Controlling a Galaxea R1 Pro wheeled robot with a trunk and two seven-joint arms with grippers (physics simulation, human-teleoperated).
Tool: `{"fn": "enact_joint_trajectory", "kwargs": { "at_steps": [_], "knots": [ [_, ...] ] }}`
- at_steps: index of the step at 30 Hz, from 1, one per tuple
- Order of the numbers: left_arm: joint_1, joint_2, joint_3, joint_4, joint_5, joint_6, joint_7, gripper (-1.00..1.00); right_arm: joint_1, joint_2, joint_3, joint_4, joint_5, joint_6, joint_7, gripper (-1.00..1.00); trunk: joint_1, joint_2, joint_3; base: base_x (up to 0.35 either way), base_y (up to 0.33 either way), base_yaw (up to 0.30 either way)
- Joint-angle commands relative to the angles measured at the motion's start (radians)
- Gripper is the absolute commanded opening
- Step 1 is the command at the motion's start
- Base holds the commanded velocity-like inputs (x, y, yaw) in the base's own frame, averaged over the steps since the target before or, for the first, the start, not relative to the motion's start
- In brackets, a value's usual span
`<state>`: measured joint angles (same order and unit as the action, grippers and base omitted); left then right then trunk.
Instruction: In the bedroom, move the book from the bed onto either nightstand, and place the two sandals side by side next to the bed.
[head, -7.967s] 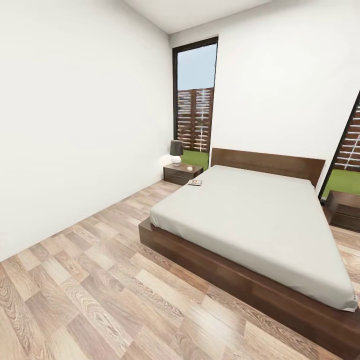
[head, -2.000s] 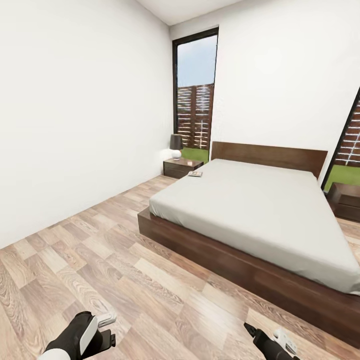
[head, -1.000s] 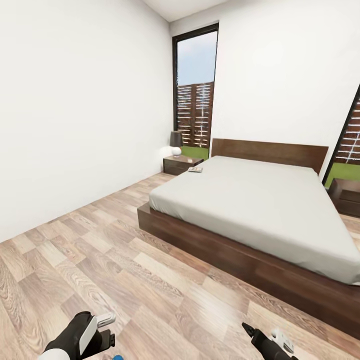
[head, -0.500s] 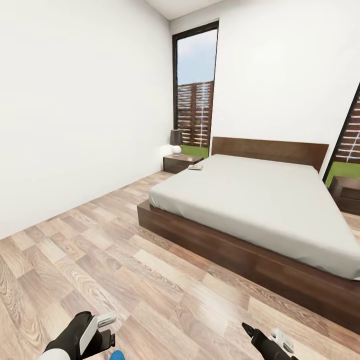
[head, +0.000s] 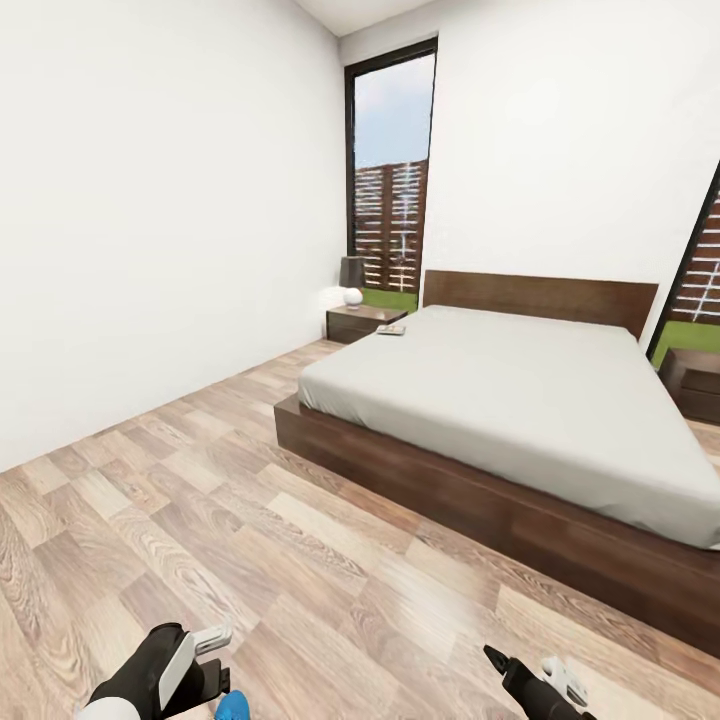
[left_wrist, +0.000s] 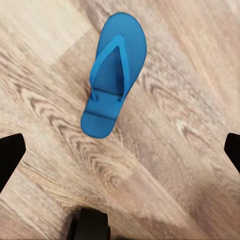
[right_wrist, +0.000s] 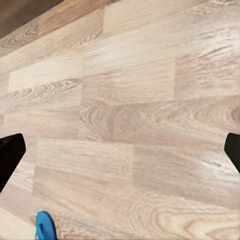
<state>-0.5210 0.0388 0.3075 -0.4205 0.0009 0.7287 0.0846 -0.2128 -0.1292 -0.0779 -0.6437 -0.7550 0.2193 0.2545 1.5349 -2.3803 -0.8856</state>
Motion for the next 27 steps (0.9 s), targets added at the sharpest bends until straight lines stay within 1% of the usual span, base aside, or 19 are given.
{"fn": "enact_joint_trajectory", "kwargs": {
  "at_steps": [1, 17, 27],
  "knots": [
    [-0.001, -0.001, 0.005, -0.001, 0.001, 0.005, 0.003, 1.0, 0.0, 0.0, -0.004, -0.001, -0.007, 0.008, 0.003, 1.0, 0.004, -0.008, -0.004, 0.0, 0.0, 0.0],
    [-0.001, 0.0, 0.005, -0.001, 0.001, 0.005, 0.003, 1.0, 0.0, 0.0, -0.003, -0.001, -0.007, 0.008, 0.003, 1.0, 0.065, -0.12, -0.054, 0.0, 0.0, 0.0],
    [-0.001, 0.0, 0.005, -0.001, 0.001, 0.005, 0.003, 1.0, 0.0, 0.0, -0.003, -0.001, -0.007, 0.008, 0.004, 1.0, 0.07, -0.122, -0.093, 0.0, 0.0, 0.0]
  ]
}}
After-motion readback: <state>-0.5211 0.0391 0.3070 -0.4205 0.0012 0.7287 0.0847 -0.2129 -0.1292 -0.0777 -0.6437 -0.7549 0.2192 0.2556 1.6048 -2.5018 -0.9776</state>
